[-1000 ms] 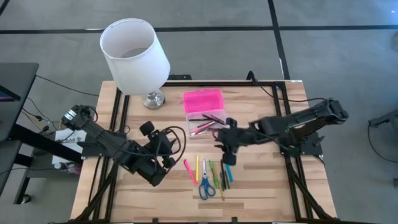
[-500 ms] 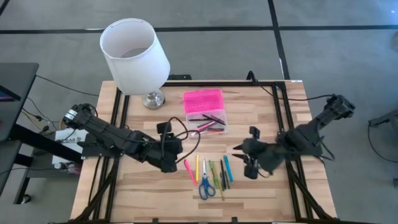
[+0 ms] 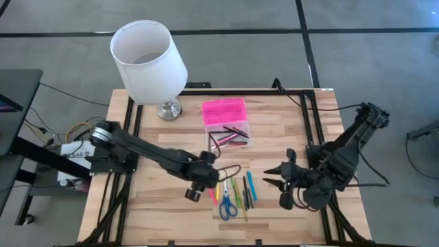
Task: Pick & place school supplies into a supply box
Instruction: Put the pink pen into the pink supply box
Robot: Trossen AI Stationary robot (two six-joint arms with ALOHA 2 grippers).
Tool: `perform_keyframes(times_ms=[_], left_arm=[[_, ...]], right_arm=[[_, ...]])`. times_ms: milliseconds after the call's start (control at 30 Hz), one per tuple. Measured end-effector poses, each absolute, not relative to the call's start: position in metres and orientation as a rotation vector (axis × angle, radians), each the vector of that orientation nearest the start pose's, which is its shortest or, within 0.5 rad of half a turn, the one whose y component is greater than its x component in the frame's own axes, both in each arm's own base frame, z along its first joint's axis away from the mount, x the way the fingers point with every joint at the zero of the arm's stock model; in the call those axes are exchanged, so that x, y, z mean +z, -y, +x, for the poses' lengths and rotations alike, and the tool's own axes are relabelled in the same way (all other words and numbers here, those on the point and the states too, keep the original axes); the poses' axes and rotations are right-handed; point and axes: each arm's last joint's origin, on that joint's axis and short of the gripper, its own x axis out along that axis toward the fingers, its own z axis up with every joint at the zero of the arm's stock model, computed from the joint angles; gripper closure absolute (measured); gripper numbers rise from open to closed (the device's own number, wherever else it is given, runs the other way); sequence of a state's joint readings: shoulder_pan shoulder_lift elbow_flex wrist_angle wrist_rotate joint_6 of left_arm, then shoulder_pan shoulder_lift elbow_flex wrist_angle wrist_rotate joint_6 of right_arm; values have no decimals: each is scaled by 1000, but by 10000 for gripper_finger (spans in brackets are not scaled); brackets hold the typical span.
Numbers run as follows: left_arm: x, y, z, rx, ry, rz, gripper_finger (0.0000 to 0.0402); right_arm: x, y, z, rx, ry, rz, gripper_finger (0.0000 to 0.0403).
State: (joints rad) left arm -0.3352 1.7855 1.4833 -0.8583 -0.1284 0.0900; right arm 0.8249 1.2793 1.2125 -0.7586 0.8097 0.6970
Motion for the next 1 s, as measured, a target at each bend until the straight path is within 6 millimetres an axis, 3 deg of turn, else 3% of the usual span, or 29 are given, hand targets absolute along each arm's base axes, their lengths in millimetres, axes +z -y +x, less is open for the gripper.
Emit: perform_keyframes(times_ms=[200, 333, 767, 1000], left_arm=[[211, 123, 363, -370, -1252, 365, 249], [191, 126, 370, -419, -1285, 371, 249], [151, 124, 386, -461, -1304, 469, 249], [150, 119, 387, -472, -1313, 487, 249]], right_arm=[[335, -176, 183, -203, -518, 287, 302], [332, -182, 177, -125, -592, 285, 302], [325, -187, 152, -209, -597, 285, 302], [322, -187, 139, -258, -573, 278, 302]])
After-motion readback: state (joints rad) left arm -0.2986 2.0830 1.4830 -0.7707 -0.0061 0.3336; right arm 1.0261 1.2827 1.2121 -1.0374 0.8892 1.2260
